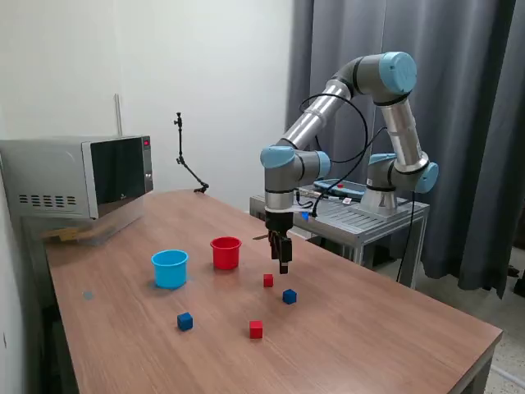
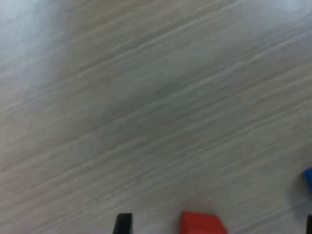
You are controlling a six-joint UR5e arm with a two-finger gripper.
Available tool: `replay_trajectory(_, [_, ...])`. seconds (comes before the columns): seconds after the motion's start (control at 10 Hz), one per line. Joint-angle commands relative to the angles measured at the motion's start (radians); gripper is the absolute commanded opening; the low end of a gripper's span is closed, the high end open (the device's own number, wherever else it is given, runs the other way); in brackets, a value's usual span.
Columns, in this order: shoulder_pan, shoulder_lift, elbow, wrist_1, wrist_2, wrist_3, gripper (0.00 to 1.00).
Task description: Place red objects in the red bin, and blue objects in the blue bin.
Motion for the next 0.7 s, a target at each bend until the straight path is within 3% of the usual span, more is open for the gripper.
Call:
replay_trajectory(0.0, [-0.011,0.01,0.02,-0.043,-0.042,0.001,1.0])
replay_trajectory(0.4, [-0.023,0.012,0.036,-0.089,-0.041,0.091,1.0])
replay_trajectory(0.6, [-0.023,0.013,0.028,-0.091,-0.042,0.092,1.0])
